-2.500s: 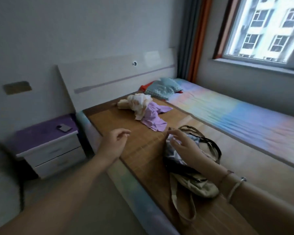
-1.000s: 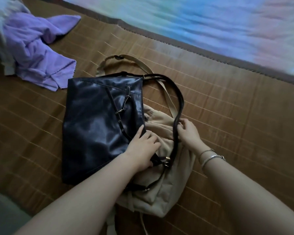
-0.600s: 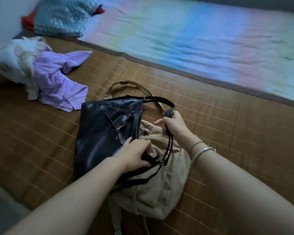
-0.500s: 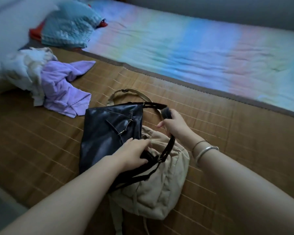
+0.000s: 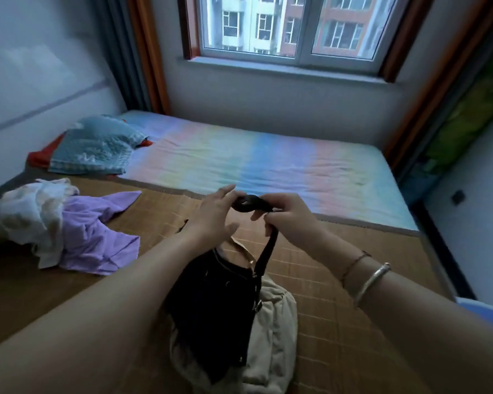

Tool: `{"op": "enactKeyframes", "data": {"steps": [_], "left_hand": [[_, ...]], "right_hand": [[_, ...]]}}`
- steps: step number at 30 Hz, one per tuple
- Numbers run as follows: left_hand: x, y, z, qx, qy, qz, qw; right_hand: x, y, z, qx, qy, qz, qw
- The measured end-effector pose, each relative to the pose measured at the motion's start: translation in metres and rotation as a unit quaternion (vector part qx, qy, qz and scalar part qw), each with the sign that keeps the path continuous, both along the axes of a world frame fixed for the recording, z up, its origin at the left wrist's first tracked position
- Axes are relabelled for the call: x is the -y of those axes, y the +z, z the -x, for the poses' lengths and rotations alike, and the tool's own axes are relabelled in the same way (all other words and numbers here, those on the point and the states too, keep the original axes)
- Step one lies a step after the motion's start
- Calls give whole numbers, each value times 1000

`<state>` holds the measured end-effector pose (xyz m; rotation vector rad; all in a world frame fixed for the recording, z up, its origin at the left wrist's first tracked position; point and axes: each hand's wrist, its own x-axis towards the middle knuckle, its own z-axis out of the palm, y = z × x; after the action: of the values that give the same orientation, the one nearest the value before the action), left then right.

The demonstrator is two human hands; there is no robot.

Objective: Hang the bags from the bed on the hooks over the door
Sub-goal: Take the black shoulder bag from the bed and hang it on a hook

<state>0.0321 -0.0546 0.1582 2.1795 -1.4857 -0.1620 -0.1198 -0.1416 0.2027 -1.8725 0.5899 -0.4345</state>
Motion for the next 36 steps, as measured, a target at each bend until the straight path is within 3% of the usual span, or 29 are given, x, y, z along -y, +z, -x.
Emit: {"op": "enactKeyframes", "data": {"steps": [3, 7, 11, 15, 22, 32, 34, 36], "left_hand": [[-4, 25, 1, -17, -39, 41, 998], [-4, 59, 21, -141, -73, 38, 987], [11, 106, 80, -164, -150, 49, 974], [34, 144, 179, -187, -274, 23, 943], [45, 192, 419, -194, -496, 27, 846], [-19, 254, 747, -230, -685, 7, 692], [-31, 263, 792, -246, -702, 4, 668], [-56, 272, 863, -254, -743, -14, 619]], "right_hand": [[-33, 30, 19, 8, -47, 27, 998], [-57, 63, 60, 2, -155, 68, 985], [-68, 89, 123, -22, -273, 114, 955], [-72, 117, 222, -44, -403, 153, 901], [-120, 150, 447, -89, -553, 145, 816], [-232, 179, 736, -125, -670, 204, 703], [-251, 187, 772, -101, -693, 191, 688], [-288, 198, 828, -64, -723, 162, 668]]}}
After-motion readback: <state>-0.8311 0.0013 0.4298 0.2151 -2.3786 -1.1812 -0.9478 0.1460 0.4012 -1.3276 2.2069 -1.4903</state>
